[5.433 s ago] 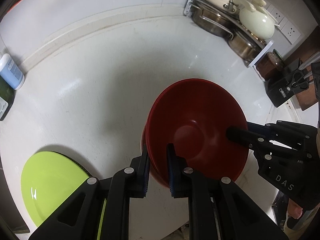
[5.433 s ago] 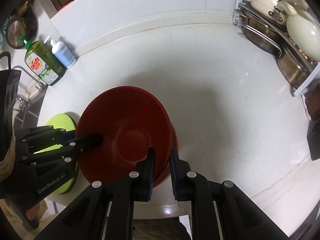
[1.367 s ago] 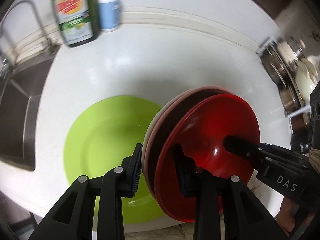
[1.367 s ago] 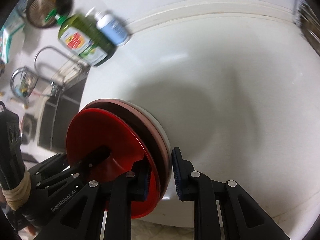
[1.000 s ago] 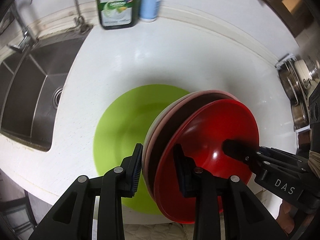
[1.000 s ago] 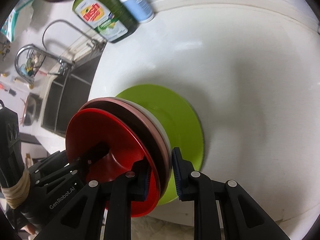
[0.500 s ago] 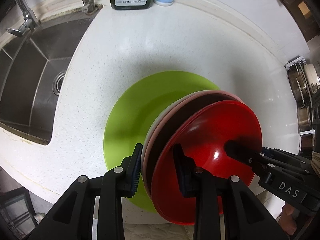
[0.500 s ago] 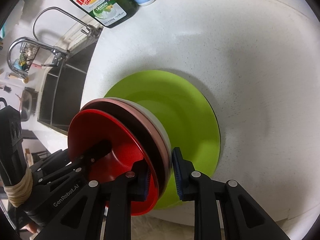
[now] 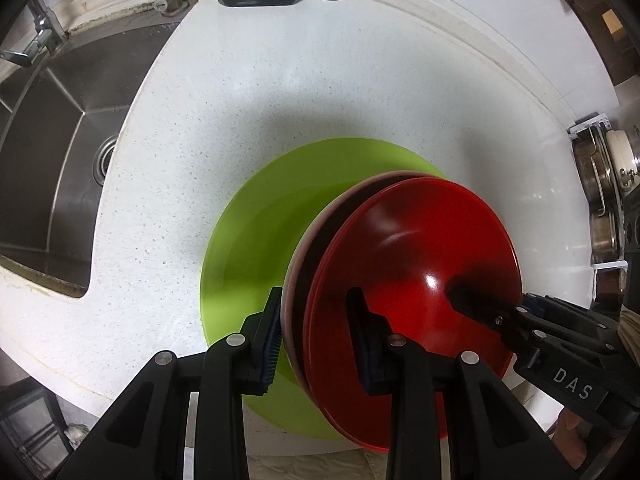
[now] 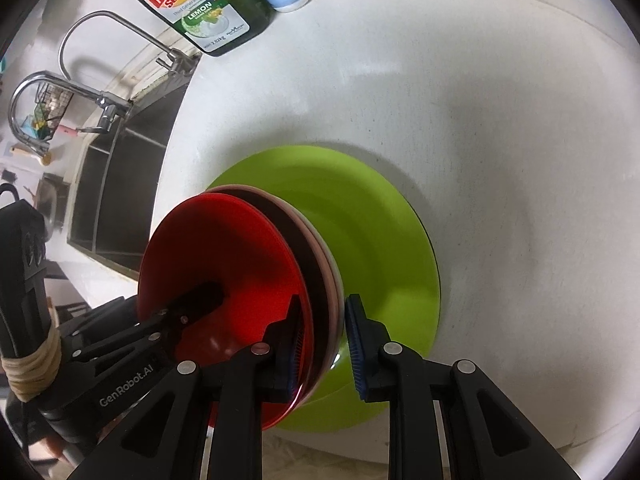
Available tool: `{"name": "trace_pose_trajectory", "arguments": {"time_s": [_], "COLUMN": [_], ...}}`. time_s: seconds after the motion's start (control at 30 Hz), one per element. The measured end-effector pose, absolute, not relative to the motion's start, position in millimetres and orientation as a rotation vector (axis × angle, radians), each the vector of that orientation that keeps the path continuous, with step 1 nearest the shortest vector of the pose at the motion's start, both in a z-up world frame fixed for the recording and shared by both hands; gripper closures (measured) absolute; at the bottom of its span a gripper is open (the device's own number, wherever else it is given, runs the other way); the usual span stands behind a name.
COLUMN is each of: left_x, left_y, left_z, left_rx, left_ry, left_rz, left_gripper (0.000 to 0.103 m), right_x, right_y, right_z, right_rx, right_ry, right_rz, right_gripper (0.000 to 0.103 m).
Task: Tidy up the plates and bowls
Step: 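Carry the nested bowls with both tools over the green plate stack, then lower the nested bowls onto the green plate and open both tools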
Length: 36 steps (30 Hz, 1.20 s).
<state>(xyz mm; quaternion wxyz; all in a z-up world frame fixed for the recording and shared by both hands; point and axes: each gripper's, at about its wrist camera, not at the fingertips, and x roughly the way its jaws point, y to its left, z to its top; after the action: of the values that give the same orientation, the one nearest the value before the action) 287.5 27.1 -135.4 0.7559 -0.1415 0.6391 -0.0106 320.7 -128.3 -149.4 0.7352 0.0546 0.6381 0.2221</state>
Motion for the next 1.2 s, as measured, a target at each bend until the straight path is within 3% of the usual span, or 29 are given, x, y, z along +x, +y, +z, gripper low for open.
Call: {"name": "trace_pose_trajectory", "arguments": {"time_s": [0.2,0.33,0.43,0.57,1.0,1.2], "left_x": [287,282,275,261,169,115], "left_y": [33,34,35,38,21,10], "left_z": [-134,-116,-101,-85,-39,-32], "left_rx": [-0.285,-0.229,-0.185,-0.169,-0.030,-0.009], "left_ry": [1.369,1.278,1.215,1.120,0.780,0.665], "left_rz": [-0.048,-0.059,-0.052,-0.038,0.067,0.095], "left_gripper": [0.072,0.058,0.056,0.041,0.016,0.008], "right_x": [313,303,293,275,184,130], "right_y": [-128,-136,-140,-149,-182,-200], "right_z": [-141,-128,-116,-99,-72,-67], "right_rx": [0.095,0.106,0.099,0.082,0.066,0.066], "right_ry": [1.317,1.232,1.168,1.069,0.756,0.631], "right_rz": [0.485,0.451,0.420,0.387,0.297,0.255], "right_gripper": [0.076,0.065,0.060,0.050,0.024,0.019]}}
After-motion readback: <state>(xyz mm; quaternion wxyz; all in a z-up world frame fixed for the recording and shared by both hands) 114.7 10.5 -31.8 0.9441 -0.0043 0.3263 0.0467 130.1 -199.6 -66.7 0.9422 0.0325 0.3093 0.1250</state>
